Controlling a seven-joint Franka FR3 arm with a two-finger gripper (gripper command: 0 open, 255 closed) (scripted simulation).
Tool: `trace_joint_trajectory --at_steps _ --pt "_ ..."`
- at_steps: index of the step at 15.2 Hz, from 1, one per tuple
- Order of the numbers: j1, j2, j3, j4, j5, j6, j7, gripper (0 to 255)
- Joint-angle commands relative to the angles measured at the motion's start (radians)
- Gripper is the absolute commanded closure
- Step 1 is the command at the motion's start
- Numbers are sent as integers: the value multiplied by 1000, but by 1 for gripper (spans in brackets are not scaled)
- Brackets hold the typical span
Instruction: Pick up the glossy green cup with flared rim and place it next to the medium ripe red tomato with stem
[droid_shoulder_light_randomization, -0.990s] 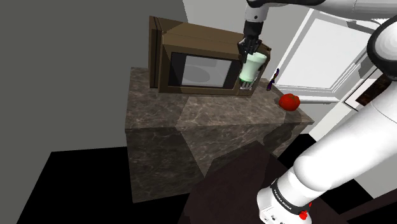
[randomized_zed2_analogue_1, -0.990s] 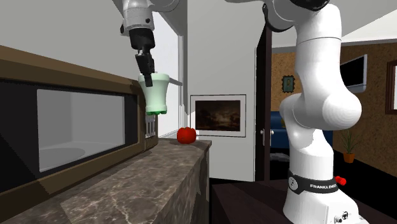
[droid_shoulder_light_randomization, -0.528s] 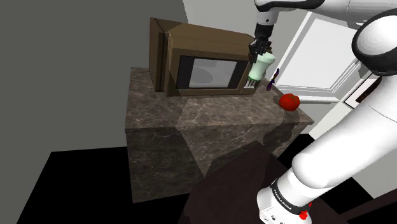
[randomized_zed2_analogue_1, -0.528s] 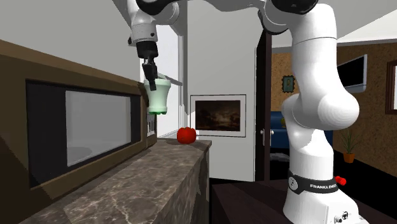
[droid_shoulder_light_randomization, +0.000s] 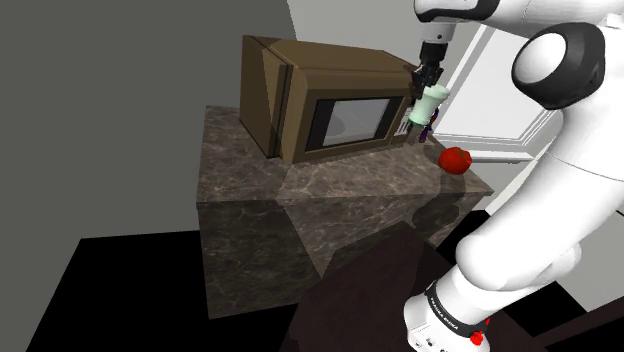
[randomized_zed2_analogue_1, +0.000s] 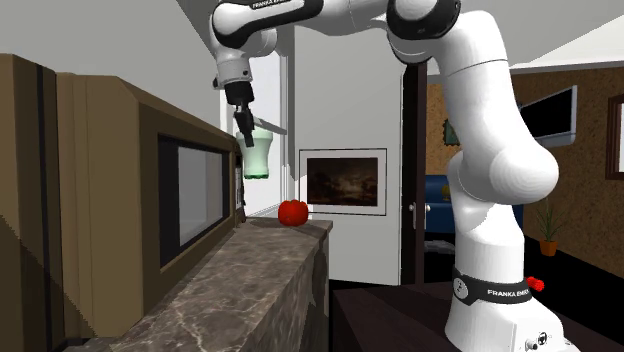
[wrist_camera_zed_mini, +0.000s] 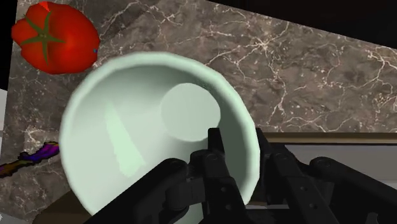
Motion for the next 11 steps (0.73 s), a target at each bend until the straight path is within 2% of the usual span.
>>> trace_joint_trajectory --at_steps 1,7,9,11 --pt "-30 39 -18 55 6 65 -46 255" --pt "-134 224 -55 312 53 12 -181 255" --pt "-177 307 -61 436 74 -24 -223 255" --pt "-228 413 -65 605 98 -81 -265 255"
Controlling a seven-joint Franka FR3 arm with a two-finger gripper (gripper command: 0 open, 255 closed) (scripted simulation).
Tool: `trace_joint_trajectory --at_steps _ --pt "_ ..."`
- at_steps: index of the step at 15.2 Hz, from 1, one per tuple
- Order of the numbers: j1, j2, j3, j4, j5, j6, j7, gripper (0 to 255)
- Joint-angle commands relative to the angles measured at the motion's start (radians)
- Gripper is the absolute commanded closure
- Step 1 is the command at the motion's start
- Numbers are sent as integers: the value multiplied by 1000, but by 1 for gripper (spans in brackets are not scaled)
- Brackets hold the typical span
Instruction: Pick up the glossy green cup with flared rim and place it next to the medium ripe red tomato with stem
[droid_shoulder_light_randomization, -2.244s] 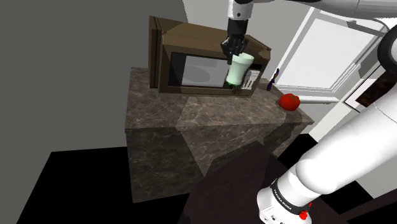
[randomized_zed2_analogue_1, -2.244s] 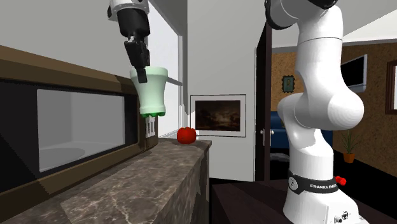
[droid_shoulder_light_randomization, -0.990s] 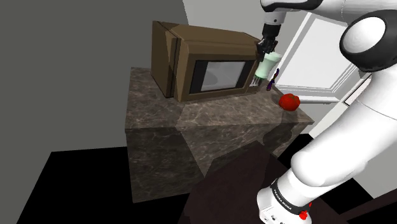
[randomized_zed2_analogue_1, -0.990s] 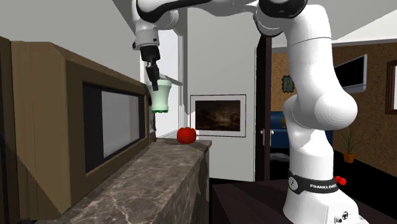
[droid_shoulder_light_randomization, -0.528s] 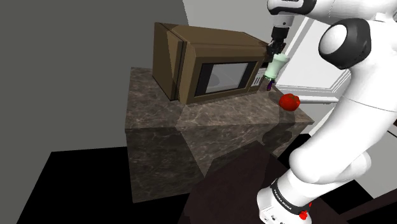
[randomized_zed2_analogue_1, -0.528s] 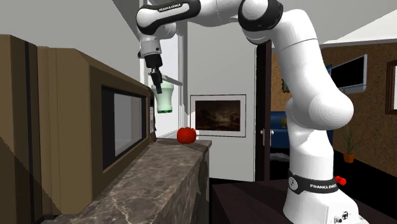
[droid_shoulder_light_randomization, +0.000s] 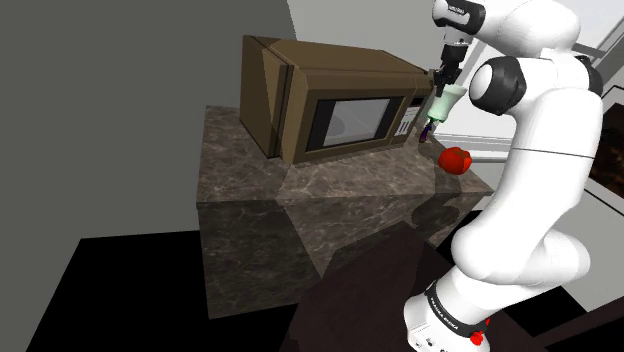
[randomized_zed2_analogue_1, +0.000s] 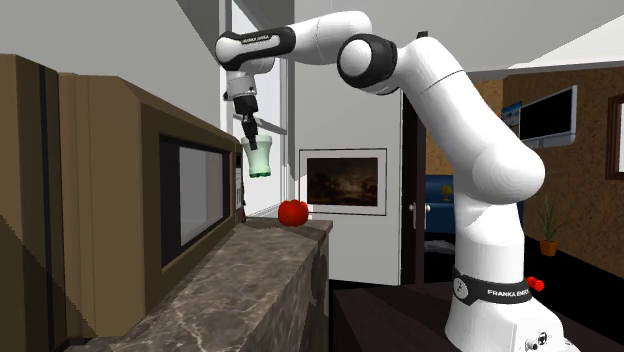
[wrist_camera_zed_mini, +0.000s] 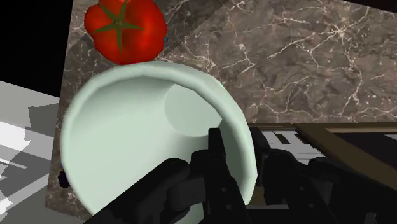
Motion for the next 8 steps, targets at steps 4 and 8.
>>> trace_joint_trajectory --at_steps 4,8 --pt "-73 148 0 204 30 13 -59 255" --pt "-56 98 -2 64 21 102 -47 255"
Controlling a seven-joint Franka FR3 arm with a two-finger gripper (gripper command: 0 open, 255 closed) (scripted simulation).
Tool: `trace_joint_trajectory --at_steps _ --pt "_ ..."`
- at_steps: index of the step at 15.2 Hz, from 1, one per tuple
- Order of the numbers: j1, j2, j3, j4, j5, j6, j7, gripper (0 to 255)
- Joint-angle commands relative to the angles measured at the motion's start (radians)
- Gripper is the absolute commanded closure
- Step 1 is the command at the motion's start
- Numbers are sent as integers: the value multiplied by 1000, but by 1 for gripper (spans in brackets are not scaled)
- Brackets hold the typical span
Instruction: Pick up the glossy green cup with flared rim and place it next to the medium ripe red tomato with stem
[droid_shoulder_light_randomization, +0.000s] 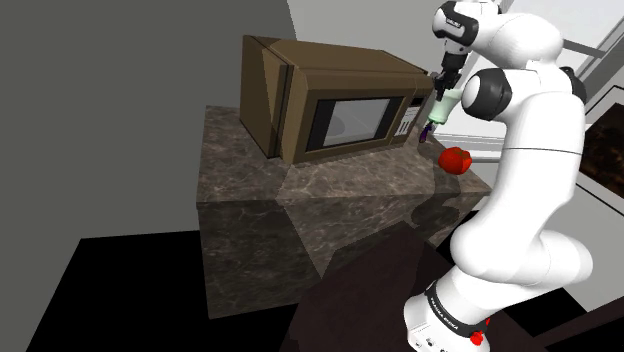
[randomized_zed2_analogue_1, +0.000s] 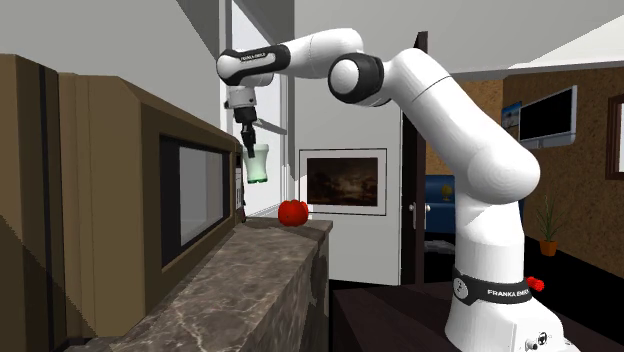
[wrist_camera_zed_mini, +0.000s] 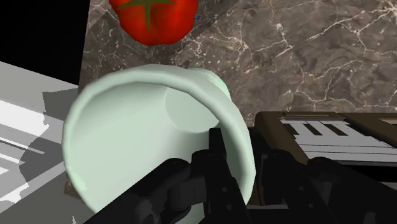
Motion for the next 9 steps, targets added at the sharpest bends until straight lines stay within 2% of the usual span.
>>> trace_joint_trajectory --at_steps 1,9 --pt "6 -17 0 -56 -3 41 5 255" --pt "22 -57 0 -230 -12 173 23 255"
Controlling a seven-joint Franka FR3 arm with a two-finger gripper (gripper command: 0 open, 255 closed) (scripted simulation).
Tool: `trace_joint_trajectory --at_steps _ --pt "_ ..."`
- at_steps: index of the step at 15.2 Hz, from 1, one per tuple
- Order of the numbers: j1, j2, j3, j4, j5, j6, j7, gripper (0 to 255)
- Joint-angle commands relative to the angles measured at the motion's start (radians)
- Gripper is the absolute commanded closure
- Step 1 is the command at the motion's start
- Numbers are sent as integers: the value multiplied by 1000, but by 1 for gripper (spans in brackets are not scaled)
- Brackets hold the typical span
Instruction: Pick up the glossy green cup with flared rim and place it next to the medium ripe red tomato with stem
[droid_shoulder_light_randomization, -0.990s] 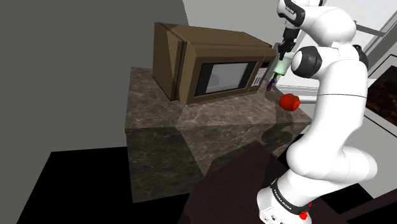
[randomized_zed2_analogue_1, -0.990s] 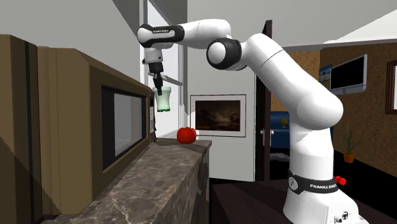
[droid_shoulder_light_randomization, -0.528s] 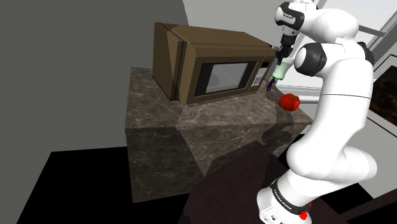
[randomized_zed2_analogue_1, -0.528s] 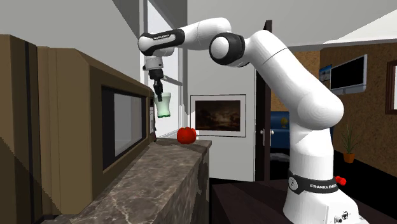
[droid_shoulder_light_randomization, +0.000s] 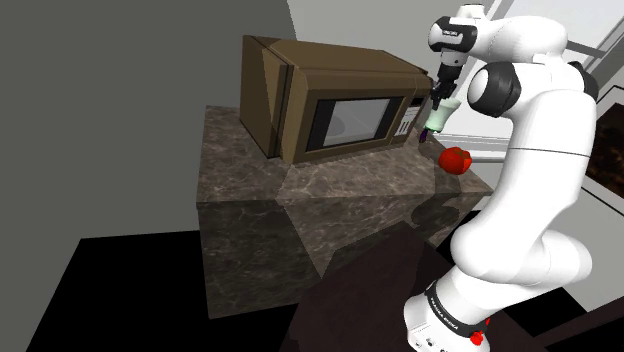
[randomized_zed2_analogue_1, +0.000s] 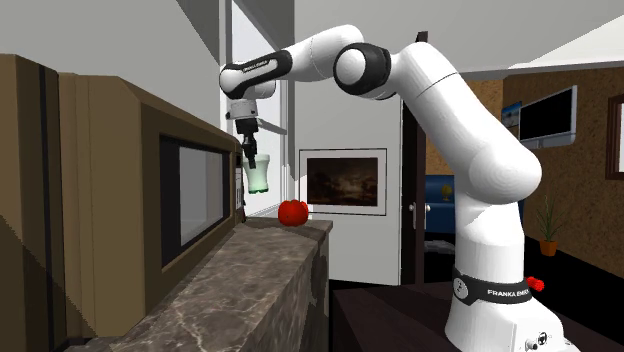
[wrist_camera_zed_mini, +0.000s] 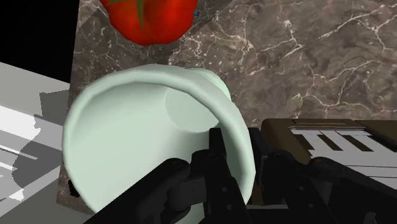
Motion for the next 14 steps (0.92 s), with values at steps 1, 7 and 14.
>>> trace_joint_trajectory --at_steps 1,7,14 --pt "6 5 4 -40 0 35 7 255" --pt "13 -2 4 -132 -2 119 18 255" --pt "14 5 8 -216 -5 208 31 255"
